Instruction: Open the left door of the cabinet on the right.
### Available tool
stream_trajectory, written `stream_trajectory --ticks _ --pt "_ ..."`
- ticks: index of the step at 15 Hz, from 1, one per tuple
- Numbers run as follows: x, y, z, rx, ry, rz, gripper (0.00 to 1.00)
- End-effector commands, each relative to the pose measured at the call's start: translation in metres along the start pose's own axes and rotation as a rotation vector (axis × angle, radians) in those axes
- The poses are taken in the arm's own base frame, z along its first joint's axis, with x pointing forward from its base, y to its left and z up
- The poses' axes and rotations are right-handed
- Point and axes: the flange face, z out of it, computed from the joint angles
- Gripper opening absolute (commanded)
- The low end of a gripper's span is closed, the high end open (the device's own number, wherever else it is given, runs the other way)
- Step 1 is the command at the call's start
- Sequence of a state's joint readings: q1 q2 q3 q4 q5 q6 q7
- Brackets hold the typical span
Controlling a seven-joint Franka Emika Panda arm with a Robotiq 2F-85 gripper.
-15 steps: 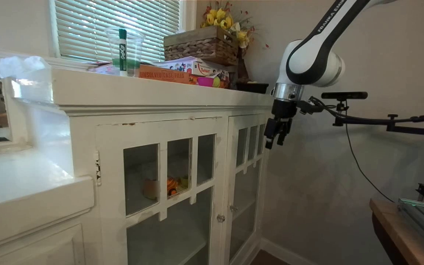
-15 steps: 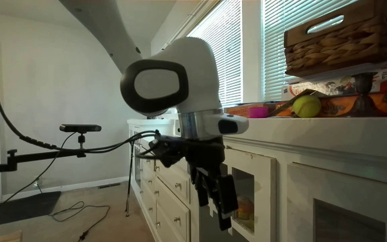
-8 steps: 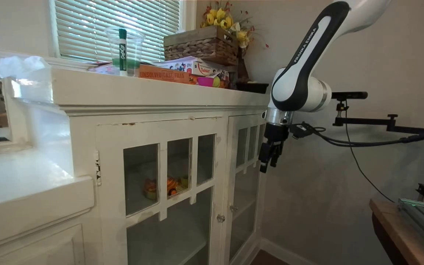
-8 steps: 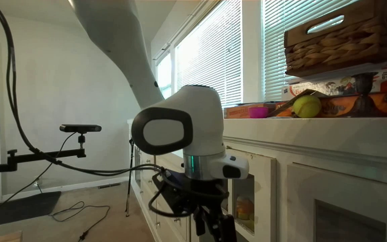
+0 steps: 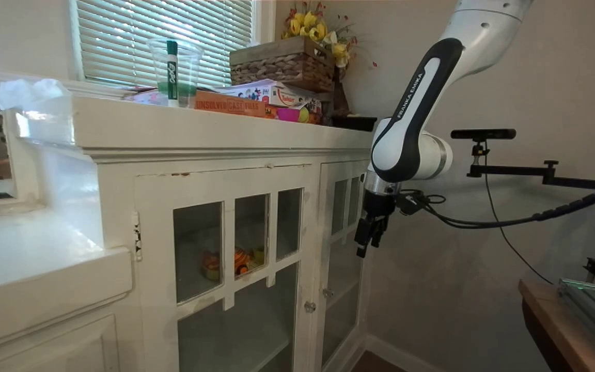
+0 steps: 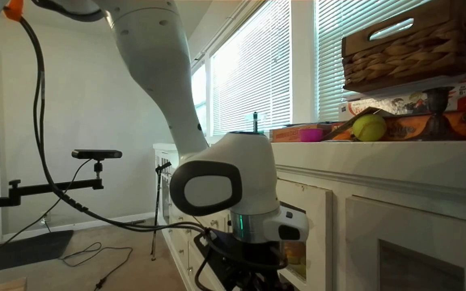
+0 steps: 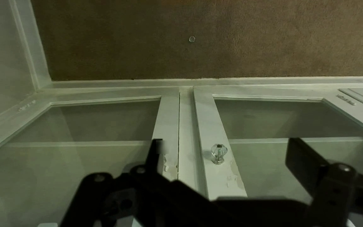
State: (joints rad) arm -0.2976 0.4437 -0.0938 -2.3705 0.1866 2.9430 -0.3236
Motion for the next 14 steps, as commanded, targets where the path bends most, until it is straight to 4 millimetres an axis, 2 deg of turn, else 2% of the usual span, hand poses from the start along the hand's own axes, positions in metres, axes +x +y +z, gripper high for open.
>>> stream_trajectory --ticks 1,2,7,14 --pt "0.001 0.0 -0.002 -0.001 0.003 0.001 1.0" --pt "0.002 -0.002 -0.002 0.012 0.009 -0.011 1.0" --pt "0.012 -0.003 0.036 0.016 0.041 -0.025 1.0" --pt "0.032 0.004 0.083 -0.001 0.06 -0.094 1.0"
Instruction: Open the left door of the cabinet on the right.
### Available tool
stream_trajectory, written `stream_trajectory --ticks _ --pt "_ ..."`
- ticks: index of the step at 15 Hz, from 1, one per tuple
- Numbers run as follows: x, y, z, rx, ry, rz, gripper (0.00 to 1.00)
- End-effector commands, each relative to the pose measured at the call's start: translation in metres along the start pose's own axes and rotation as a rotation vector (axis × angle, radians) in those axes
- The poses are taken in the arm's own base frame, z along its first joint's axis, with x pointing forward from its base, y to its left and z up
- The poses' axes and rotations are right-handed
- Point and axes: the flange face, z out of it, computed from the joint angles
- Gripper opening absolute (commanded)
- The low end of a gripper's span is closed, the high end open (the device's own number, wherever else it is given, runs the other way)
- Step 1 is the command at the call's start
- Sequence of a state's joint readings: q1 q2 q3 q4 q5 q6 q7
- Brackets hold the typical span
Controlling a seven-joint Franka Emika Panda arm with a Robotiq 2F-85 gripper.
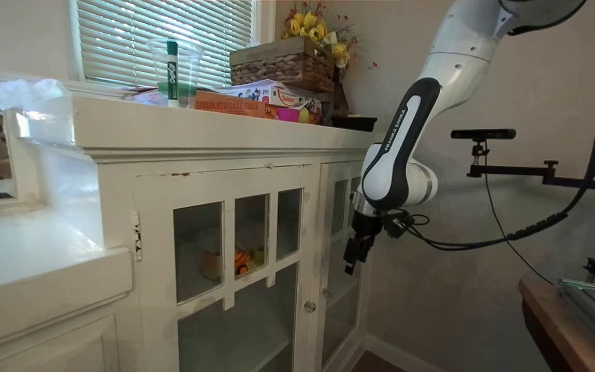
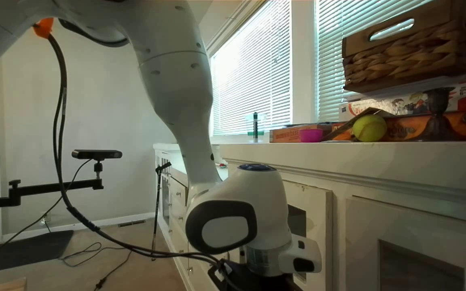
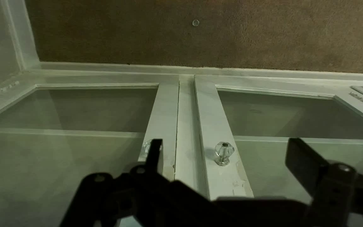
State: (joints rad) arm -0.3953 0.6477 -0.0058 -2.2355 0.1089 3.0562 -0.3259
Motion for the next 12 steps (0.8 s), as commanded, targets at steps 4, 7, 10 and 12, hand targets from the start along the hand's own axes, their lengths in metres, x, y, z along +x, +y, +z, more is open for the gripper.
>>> stream_trajectory --ticks 4,7,10,12 --pt "0.026 -0.001 0.051 0.011 0.029 -0.075 1.0" --pt "0.036 -0.009 0.069 0.024 0.032 -0.095 1.0" --pt "0.043 -0.015 0.08 0.028 0.034 -0.11 1.0" --pt "0.045 -0.015 0.091 0.021 0.026 -0.117 1.0"
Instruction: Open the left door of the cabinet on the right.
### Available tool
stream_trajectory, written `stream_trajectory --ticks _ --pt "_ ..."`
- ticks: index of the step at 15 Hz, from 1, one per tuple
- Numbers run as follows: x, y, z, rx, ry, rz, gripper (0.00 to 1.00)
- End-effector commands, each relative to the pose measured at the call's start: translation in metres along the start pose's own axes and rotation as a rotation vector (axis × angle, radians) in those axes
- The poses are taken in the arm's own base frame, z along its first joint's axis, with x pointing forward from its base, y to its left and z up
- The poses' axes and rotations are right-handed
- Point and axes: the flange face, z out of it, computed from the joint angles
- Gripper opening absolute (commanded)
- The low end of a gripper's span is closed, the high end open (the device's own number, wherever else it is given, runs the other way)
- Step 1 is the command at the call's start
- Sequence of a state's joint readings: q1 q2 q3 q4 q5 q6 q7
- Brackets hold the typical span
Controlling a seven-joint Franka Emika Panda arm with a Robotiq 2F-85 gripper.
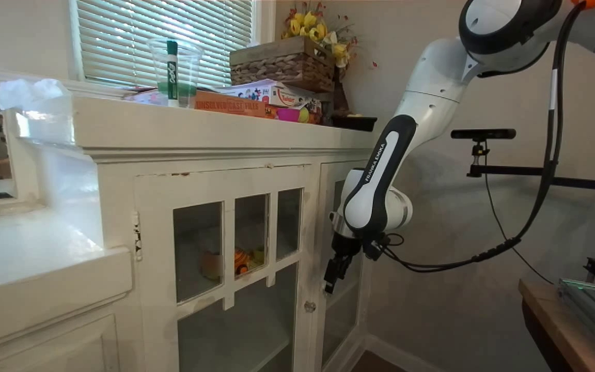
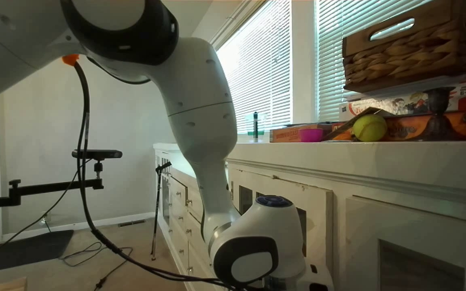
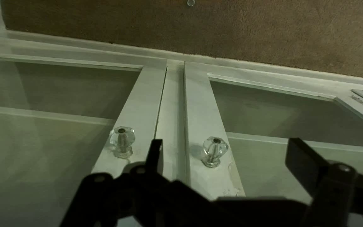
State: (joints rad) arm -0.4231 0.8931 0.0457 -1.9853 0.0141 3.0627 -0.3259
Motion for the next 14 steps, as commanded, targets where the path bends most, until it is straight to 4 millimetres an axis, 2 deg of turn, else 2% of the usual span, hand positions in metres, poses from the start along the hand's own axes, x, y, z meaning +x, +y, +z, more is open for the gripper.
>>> stream_trajectory --ticks 1,3,4,9,14 --pt "0.008 0.001 0.024 -0.007 0.003 -0.025 1.0" --pt "0.009 0.002 0.03 -0.028 -0.009 -0.02 1.0" --pt "0.003 0.001 0.019 -0.006 -0.005 -0.006 1.0" --pt "0.005 0.007 0.026 -0.038 0.022 -0.01 1.0" --pt "0.005 0.017 0.055 -0.059 -0.002 0.006 1.0"
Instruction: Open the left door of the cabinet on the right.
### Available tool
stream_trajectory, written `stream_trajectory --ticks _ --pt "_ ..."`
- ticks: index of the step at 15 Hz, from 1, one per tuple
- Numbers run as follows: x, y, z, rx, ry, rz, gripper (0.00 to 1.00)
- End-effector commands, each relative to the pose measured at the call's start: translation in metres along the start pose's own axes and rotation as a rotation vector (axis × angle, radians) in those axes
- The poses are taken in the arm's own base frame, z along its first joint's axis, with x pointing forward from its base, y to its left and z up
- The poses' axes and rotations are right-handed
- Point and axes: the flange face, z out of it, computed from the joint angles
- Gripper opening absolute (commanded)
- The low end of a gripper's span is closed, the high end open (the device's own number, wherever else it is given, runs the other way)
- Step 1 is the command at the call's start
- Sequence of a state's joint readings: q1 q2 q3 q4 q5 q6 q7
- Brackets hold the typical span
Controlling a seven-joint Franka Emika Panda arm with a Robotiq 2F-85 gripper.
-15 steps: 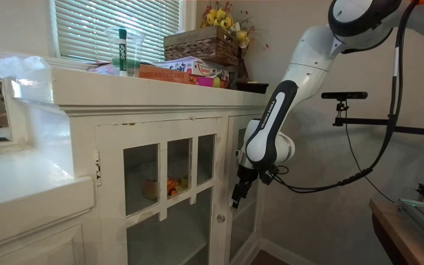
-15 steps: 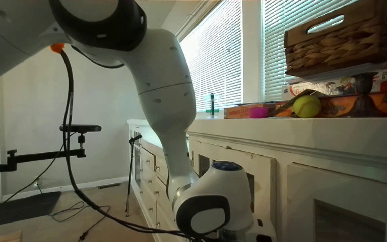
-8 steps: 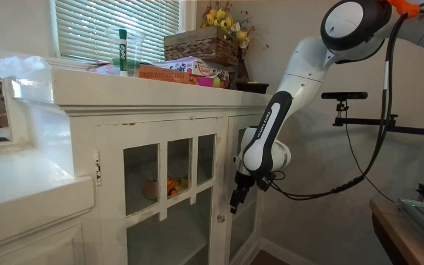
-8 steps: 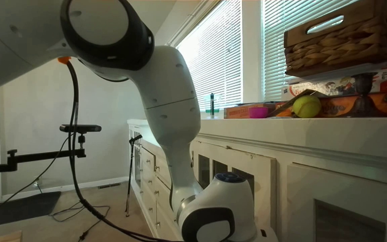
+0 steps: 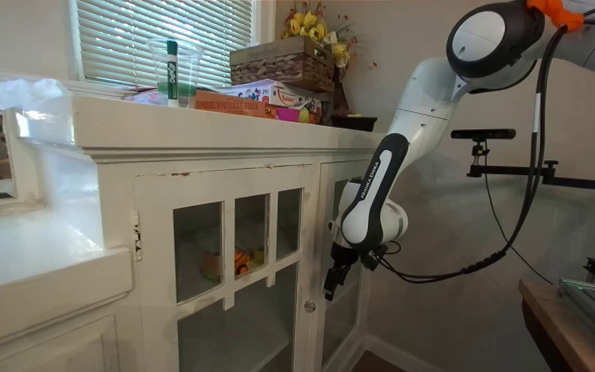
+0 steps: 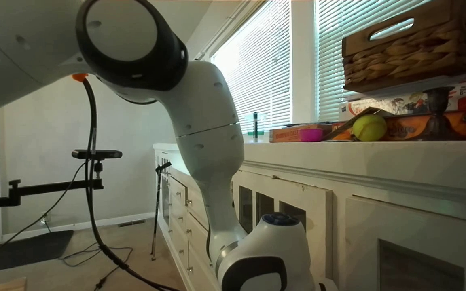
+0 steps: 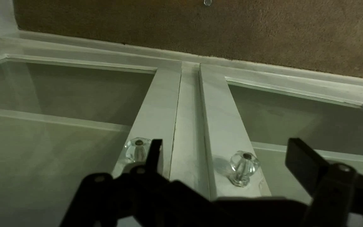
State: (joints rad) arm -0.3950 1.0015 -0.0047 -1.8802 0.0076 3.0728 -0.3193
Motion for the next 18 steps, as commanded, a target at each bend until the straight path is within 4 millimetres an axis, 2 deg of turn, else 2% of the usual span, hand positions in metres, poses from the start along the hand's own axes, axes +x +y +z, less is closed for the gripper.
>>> stream_trajectory --ticks 1,10,18 --pt "0.004 0.0 0.023 -0.015 -0.001 0.02 1.0" --pt "0.022 -0.018 0.045 0.025 -0.013 0.052 1.0" --pt "0.029 -0.031 0.058 0.023 -0.045 0.053 1.0"
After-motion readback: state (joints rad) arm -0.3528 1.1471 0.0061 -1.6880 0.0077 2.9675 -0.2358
